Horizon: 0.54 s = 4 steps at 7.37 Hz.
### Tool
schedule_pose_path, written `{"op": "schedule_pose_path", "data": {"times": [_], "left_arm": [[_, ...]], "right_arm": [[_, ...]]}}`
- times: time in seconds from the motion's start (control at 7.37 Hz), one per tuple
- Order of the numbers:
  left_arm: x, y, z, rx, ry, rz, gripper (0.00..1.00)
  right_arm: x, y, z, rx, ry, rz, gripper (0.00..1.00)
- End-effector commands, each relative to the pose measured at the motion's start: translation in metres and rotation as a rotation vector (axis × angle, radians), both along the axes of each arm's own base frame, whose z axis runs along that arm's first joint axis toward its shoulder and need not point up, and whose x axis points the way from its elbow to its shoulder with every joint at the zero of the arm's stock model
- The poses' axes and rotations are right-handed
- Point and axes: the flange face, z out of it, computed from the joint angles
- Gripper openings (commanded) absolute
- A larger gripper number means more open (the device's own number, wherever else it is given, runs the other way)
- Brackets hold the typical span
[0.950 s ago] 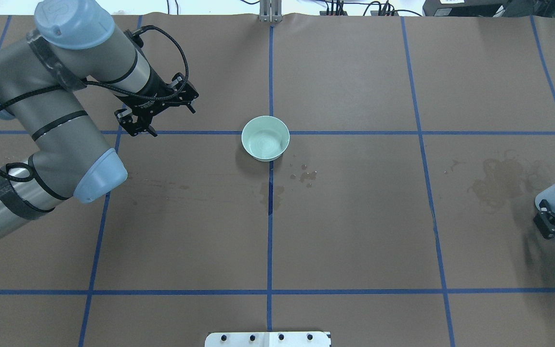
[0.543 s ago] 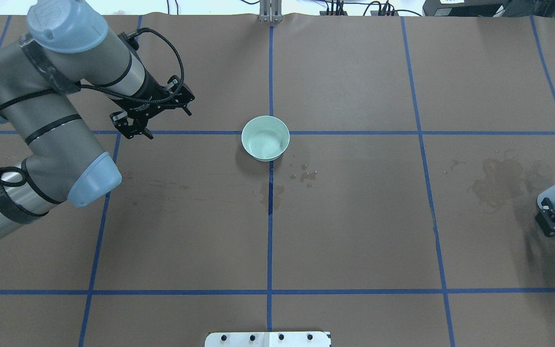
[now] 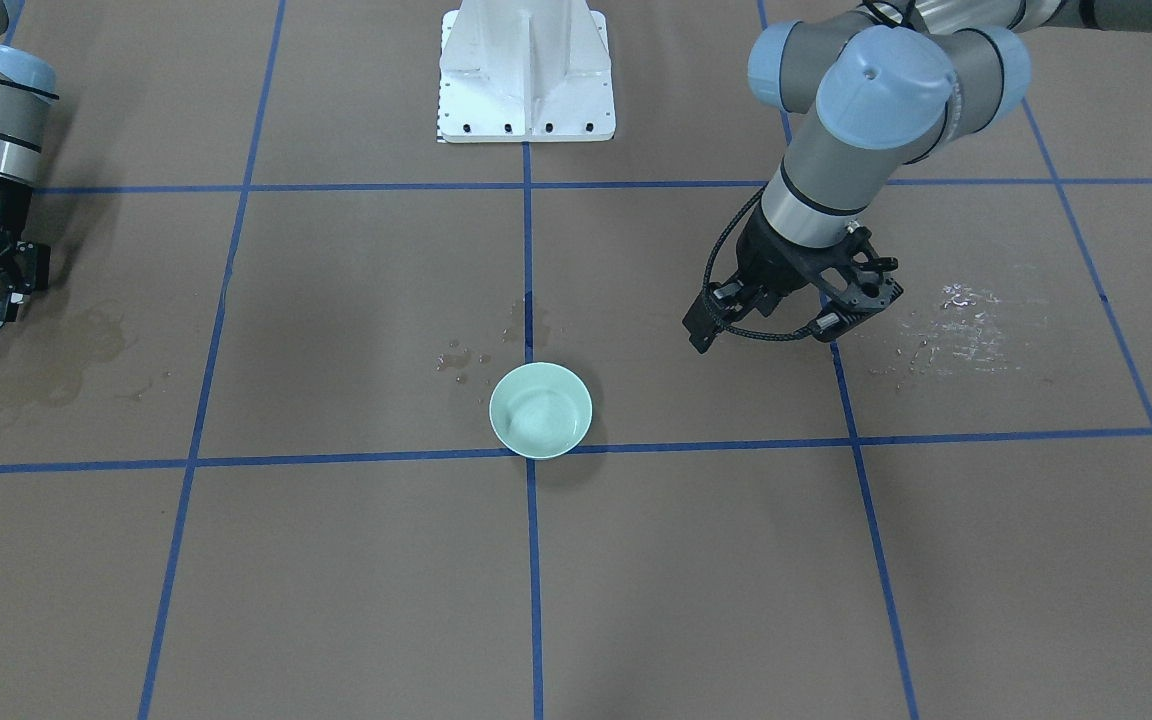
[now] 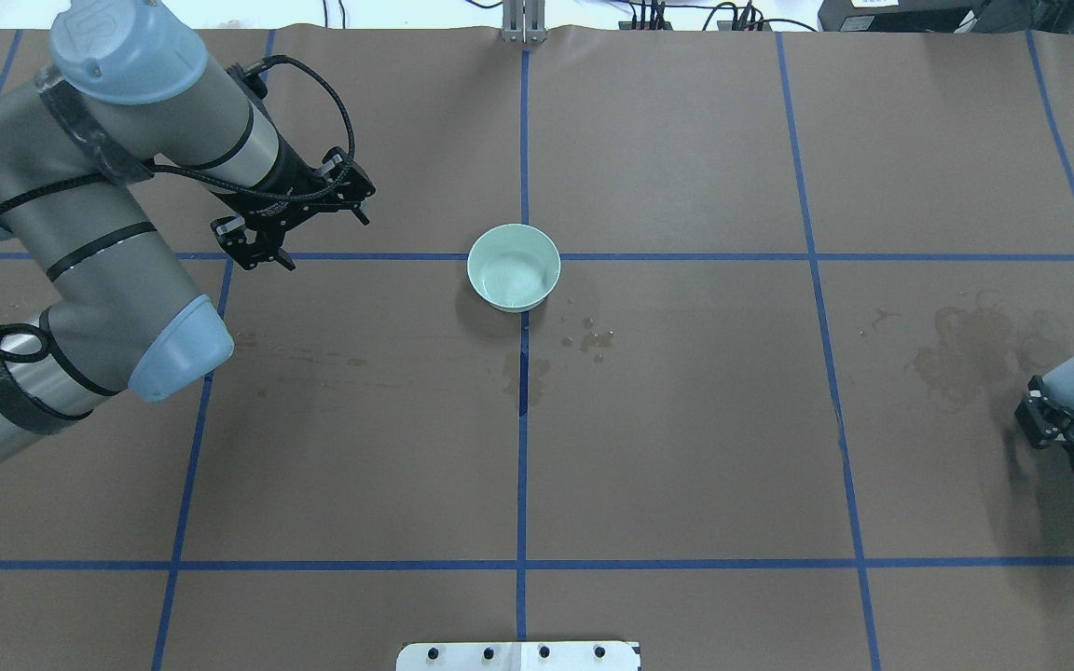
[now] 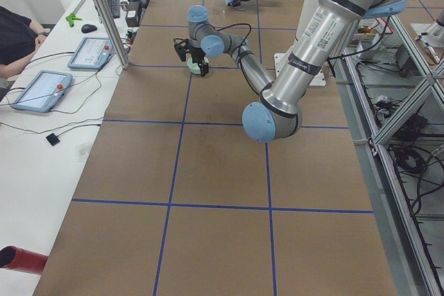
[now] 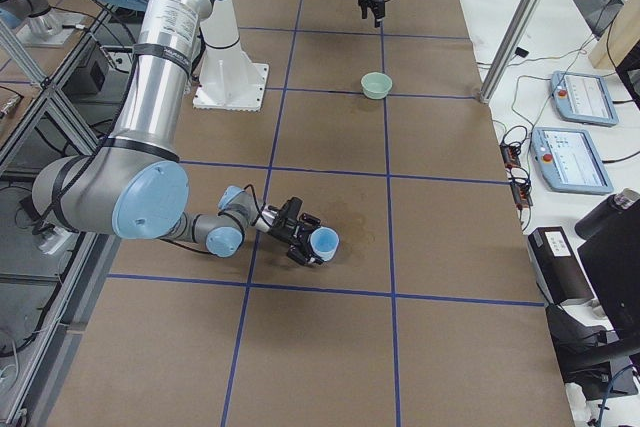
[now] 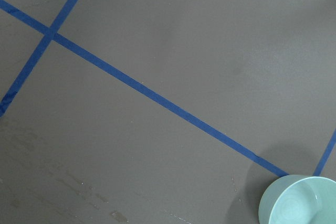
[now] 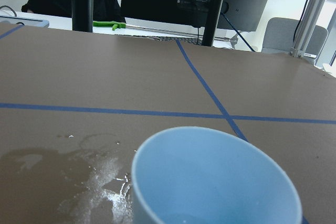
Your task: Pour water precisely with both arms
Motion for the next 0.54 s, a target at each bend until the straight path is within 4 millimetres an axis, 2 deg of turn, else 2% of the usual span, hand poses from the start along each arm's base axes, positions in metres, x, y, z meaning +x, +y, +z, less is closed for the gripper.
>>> {"op": "schedule_pose_path", "data": {"times": [0.0,0.14,0.27,0.41], "left_arm": [[0.0001,0.0001,-0.0009,-0.001,0.002,0.0,1.0],[0.0001,0.0,-0.0007,-0.002,0.001,0.0,1.0],[0.0001,0.0,-0.0007,-0.003,0.001,-0.001,1.0],[0.0001,0.0001,-0.0009,-0.002,0.002,-0.001,1.0]], "right_arm": [[0.0035,-0.0056,0.0001,-0.001,0.015,0.008,0.98],[0.0065,-0.0086,-0.0008,0.001,0.026,0.012,0.97],[0.0059,-0.0119,-0.0048,0.004,0.007,0.021,0.66],[0.0082,-0.014,-0.0046,0.003,0.023,0.02,0.18]]}}
